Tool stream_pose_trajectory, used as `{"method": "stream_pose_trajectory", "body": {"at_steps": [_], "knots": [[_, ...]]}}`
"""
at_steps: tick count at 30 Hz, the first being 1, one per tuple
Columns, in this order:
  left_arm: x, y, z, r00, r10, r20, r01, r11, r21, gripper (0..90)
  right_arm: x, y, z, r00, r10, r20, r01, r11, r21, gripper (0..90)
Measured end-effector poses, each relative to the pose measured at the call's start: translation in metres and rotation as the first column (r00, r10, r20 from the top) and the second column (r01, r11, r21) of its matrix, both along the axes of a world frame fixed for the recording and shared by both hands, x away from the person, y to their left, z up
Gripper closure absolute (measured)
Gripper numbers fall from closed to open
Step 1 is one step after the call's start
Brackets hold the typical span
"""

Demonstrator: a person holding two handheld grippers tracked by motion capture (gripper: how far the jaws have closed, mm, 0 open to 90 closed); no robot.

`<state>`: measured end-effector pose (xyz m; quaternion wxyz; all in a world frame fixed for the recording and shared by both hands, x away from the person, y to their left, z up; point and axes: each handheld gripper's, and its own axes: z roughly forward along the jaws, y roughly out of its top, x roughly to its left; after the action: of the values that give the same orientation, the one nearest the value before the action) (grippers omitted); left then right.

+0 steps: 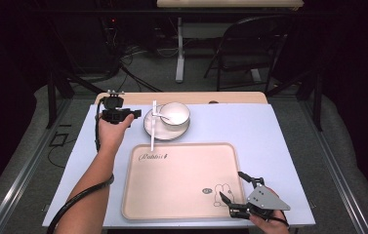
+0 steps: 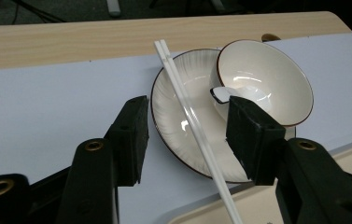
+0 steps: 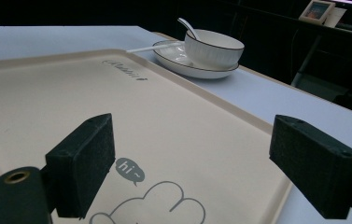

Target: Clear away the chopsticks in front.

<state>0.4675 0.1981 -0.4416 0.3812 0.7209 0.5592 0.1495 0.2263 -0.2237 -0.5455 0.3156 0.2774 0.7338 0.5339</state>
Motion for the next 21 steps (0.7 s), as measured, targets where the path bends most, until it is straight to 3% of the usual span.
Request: {"method": "stream_pose_trajectory", "body": {"at_steps": [4,8,12,16,21], "knots": [[0.004,0.001,-0.007,0.9997,0.017,-0.018,-0.017,0.9999,0.001,50.5,0.000,0.000,0.000,1.0000,0.001,0.000,-0.001,1.000,-0.001,13.5],[0.007,0.000,-0.014,0.9987,0.044,-0.025,-0.043,0.9985,0.035,51.4,0.000,0.000,0.000,1.0000,0.004,0.000,-0.004,1.000,-0.001,13.5],[0.009,-0.004,-0.022,0.9955,0.083,-0.046,-0.082,0.9963,0.024,54.7,0.000,0.001,0.000,1.0000,0.005,-0.002,-0.005,1.000,0.000,13.5],[0.011,-0.008,-0.030,0.9936,0.089,-0.069,-0.087,0.9956,0.035,57.7,0.001,0.001,0.000,1.0000,0.007,0.001,-0.007,1.000,-0.004,13.5],[0.015,-0.014,-0.037,0.9945,0.079,-0.070,-0.075,0.9959,0.051,61.4,0.001,0.001,0.000,1.0000,0.008,-0.001,-0.008,1.000,-0.001,13.5]]}}
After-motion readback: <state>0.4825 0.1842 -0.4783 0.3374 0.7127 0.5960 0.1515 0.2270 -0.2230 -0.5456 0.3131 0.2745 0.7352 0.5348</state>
